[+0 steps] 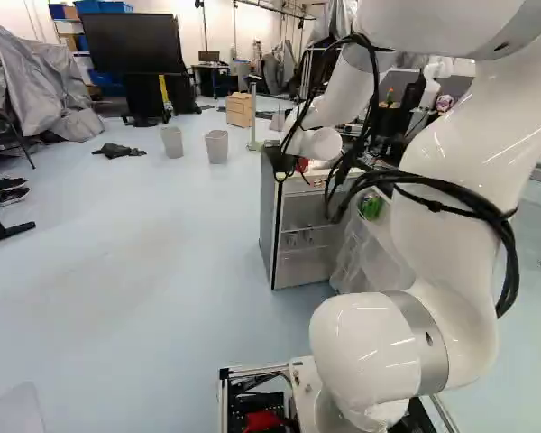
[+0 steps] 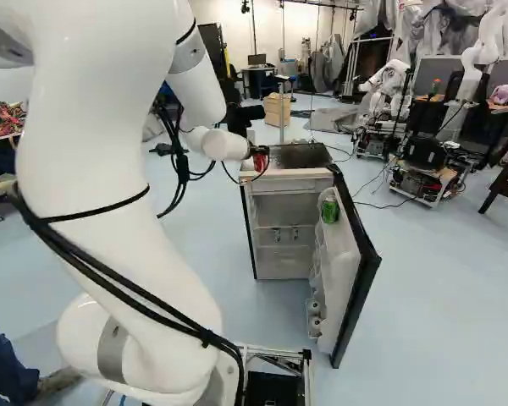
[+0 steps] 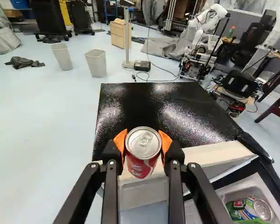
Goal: Grab a drink from the fridge
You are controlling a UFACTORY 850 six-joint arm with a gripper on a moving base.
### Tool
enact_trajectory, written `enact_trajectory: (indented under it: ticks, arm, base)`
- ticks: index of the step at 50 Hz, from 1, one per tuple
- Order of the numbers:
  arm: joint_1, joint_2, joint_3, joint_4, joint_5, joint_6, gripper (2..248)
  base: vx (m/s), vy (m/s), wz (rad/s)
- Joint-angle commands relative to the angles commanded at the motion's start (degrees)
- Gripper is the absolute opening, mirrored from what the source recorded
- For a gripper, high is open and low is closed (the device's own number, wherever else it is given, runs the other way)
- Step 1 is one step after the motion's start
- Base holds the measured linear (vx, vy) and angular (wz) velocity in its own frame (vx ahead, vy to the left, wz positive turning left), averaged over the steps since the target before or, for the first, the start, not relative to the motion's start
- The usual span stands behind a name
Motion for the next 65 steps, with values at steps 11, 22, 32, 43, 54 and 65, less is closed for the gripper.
enact_trajectory:
  ticks: [11, 22, 32, 43, 54, 65]
  arm:
    - [-0.42, -1.69, -1.92, 0.0, -0.43, 0.0, 98]
    - [-0.7, -3.31, -3.79, 0.0, -1.63, 0.0, 98]
    - [-0.74, -3.8, -4.36, 0.0, -1.79, 0.0, 98]
    - [-0.74, -3.83, -4.4, 0.0, -1.79, 0.0, 98]
    - [-0.74, -3.83, -4.4, 0.0, -1.79, 0.0, 98]
    - [-0.74, -3.9, -4.4, 0.0, -1.79, 0.0, 98]
  base:
    - [0.0, 0.0, 0.0]
    - [0.0, 0.0, 0.0]
    - [0.0, 0.0, 0.0]
    - [0.0, 0.0, 0.0]
    - [0.0, 0.0, 0.0]
    - [0.0, 0.0, 0.0]
